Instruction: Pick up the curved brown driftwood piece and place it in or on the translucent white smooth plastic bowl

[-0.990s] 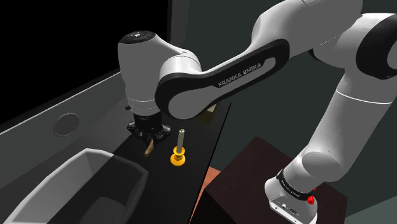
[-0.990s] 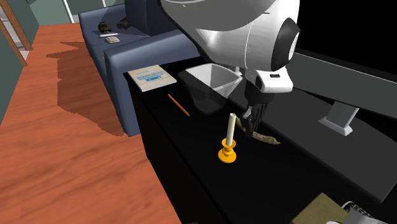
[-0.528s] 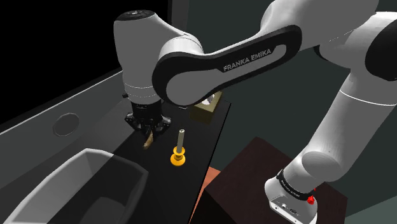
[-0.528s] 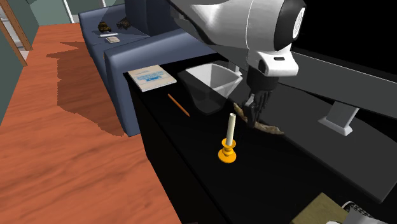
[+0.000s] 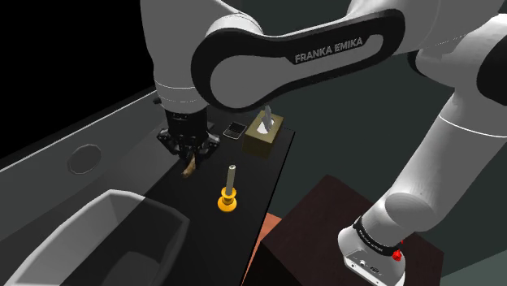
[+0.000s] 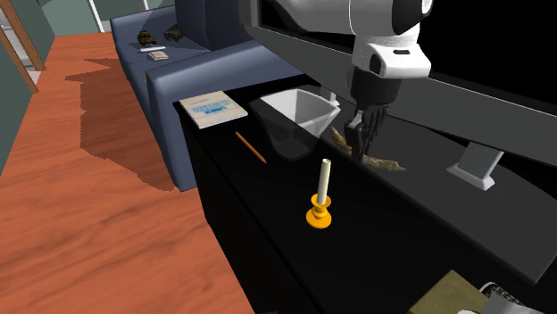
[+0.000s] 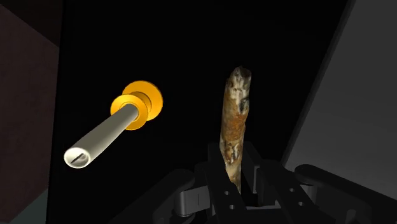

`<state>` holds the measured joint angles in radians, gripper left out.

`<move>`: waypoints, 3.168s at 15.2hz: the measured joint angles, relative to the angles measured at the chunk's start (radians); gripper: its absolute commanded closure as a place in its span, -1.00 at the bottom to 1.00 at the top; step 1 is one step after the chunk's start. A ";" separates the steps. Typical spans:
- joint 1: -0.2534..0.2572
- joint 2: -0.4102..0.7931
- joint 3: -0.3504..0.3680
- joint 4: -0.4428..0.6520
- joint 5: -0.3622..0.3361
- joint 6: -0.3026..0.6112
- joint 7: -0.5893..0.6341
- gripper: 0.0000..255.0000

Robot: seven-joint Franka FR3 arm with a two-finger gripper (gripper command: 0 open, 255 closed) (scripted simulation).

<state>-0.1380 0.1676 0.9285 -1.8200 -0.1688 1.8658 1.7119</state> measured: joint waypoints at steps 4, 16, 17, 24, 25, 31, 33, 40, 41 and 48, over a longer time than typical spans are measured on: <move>-0.001 -0.012 0.004 0.043 0.012 -0.050 -0.009 1.00; 0.008 -0.015 0.010 0.202 0.018 -0.210 -0.018 1.00; 0.009 -0.016 0.011 0.215 0.020 -0.223 -0.019 1.00; 0.126 0.081 0.036 0.326 -0.053 -0.285 0.109 1.00; 0.162 0.108 0.038 0.357 -0.074 -0.300 0.140 1.00; 0.400 0.284 0.020 0.554 -0.201 -0.379 0.306 1.00; 0.492 0.345 0.004 0.639 -0.242 -0.413 0.350 1.00; 0.660 0.463 -0.031 0.782 -0.313 -0.447 0.423 1.00; 0.652 0.461 -0.030 0.760 -0.311 -0.430 0.427 1.00; 0.601 0.447 -0.022 0.629 -0.303 -0.326 0.443 1.00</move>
<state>0.4626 0.6145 0.9069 -1.1909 -0.4714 1.5393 2.1545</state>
